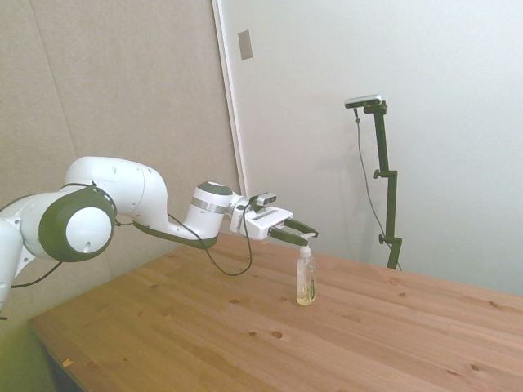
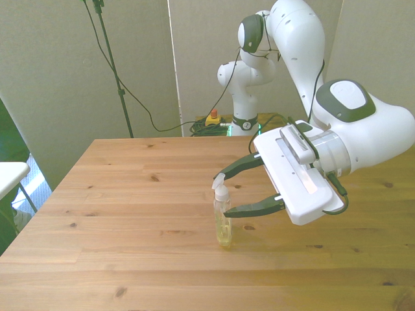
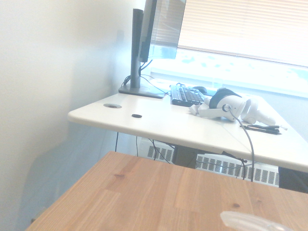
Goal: Stand the sanitizer
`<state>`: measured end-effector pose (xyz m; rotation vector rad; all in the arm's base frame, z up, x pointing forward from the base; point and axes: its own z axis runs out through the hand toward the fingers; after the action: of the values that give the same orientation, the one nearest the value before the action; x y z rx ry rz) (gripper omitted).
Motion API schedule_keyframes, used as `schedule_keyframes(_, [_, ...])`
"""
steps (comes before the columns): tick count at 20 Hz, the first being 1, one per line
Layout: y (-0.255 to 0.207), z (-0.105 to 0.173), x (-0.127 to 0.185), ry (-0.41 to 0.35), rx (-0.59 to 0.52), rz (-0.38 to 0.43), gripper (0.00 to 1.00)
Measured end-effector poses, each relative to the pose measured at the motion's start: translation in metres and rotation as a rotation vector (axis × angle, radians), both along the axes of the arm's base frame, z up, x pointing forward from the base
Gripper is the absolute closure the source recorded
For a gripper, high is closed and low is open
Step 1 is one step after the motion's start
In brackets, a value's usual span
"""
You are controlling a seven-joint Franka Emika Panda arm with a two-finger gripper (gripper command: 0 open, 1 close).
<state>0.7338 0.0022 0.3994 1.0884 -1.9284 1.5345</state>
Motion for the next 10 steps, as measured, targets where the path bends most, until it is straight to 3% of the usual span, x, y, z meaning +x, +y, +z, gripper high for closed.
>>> schedule_keyframes(10, [0.022, -0.005, 0.0, 0.008, 0.011, 0.039, 0.0])
